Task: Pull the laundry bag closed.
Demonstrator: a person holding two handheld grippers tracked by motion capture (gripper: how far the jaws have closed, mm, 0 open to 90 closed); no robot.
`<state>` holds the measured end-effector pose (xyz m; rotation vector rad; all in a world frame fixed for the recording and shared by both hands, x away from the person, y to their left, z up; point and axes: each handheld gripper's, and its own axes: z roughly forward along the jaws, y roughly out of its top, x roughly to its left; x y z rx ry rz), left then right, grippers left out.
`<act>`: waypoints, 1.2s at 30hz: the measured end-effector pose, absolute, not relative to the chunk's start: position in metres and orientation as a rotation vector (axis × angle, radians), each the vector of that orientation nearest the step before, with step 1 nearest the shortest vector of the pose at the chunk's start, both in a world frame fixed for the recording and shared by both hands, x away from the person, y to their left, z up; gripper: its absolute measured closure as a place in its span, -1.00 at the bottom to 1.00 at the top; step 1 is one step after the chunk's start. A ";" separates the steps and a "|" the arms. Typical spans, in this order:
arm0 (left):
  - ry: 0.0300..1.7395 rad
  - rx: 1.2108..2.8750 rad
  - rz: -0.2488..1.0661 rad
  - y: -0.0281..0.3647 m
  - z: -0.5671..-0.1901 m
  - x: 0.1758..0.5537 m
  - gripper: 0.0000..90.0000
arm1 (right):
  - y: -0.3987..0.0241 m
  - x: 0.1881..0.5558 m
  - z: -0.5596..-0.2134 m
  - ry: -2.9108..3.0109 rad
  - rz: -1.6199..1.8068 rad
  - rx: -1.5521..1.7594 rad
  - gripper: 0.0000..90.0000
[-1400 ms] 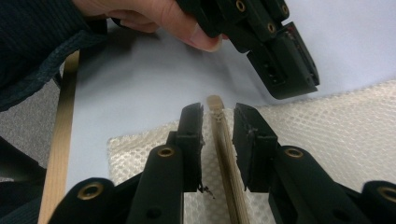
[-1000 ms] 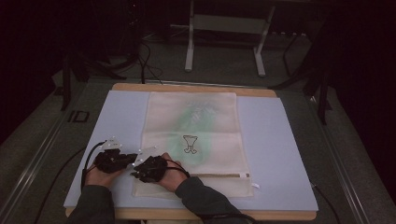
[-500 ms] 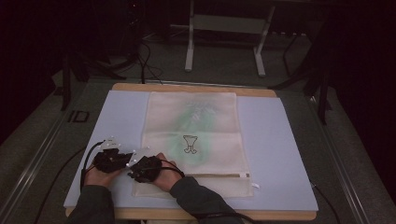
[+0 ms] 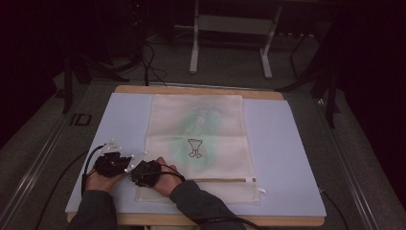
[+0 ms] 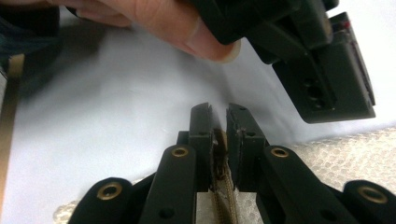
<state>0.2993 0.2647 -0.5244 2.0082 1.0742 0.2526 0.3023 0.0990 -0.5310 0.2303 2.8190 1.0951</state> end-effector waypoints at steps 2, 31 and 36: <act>1.083 2.004 0.254 0.266 -0.525 0.299 0.88 | 0.097 0.303 -0.530 2.817 1.120 0.241 0.80; 1.087 1.996 0.263 0.267 -0.524 0.298 0.87 | 0.087 0.305 -0.524 2.805 1.257 0.283 0.80; 1.086 1.996 0.262 0.267 -0.524 0.298 0.87 | 0.079 0.304 -0.517 2.807 1.273 0.273 0.80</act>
